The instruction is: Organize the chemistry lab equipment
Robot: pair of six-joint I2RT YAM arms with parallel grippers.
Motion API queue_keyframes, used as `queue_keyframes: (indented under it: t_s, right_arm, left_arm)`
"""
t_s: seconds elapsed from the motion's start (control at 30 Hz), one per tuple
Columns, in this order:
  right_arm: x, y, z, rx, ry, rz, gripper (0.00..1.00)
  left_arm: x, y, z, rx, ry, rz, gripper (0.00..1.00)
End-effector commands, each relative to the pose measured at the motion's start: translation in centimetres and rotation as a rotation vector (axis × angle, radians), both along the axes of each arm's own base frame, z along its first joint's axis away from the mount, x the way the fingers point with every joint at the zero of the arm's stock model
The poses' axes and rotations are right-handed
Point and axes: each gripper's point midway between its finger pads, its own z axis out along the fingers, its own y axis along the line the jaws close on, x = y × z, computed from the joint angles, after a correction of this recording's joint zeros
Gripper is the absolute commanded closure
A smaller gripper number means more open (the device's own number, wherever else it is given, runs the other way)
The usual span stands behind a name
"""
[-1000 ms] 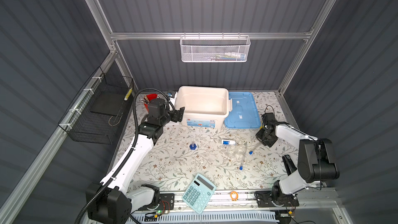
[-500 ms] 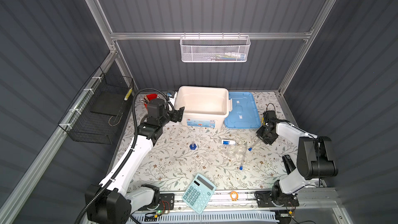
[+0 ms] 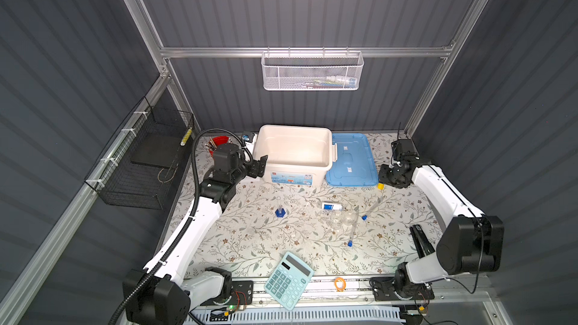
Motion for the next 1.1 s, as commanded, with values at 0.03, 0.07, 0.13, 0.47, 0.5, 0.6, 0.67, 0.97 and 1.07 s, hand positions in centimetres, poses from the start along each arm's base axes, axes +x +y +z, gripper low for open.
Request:
queue_keyframes:
  t_s: [0.03,0.07,0.13,0.47,0.5,0.6,0.67,0.97,1.07]
  right_arm:
    - [-2.9,1.5,-1.2,-0.299,0.068,0.496,0.62]
    - [-3.4,1.6,-1.9,-0.368,0.076,0.585,0.63]
    - [-4.4,1.8,-3.0,-0.433,0.111,0.723,0.61]
    - [-7.7,2.4,-6.0,-0.441,0.196,1.104,0.55]
    - [-7.8,2.4,-6.3,-0.448,0.195,1.115,0.55]
    - [-8.7,2.8,-7.1,-0.430,0.193,1.159,0.53]
    - [-9.2,2.7,-7.6,-0.437,0.215,1.182,0.53]
    - [-8.8,2.8,-9.1,-0.455,0.274,1.233,0.53]
    - [-8.3,2.8,-10.0,-0.465,0.284,1.228,0.51]
  left_arm:
    - [-0.6,-0.1,-0.1,0.023,-0.010,-0.024,0.12]
    - [-0.6,-0.2,-0.3,0.025,-0.007,-0.027,0.12]
    - [-0.7,-0.3,-0.5,0.030,-0.001,-0.034,0.12]
    - [-1.5,-0.2,-0.5,0.047,0.006,-0.049,0.11]
    - [-1.6,-0.1,-0.5,0.053,0.006,-0.048,0.11]
    - [-1.8,0.3,-0.4,0.066,-0.011,-0.039,0.12]
    - [-2.1,0.4,-0.3,0.067,-0.020,-0.039,0.11]
    - [-2.4,0.4,-0.6,0.067,-0.033,-0.047,0.11]
    - [-2.6,0.6,-0.5,0.072,-0.040,-0.040,0.11]
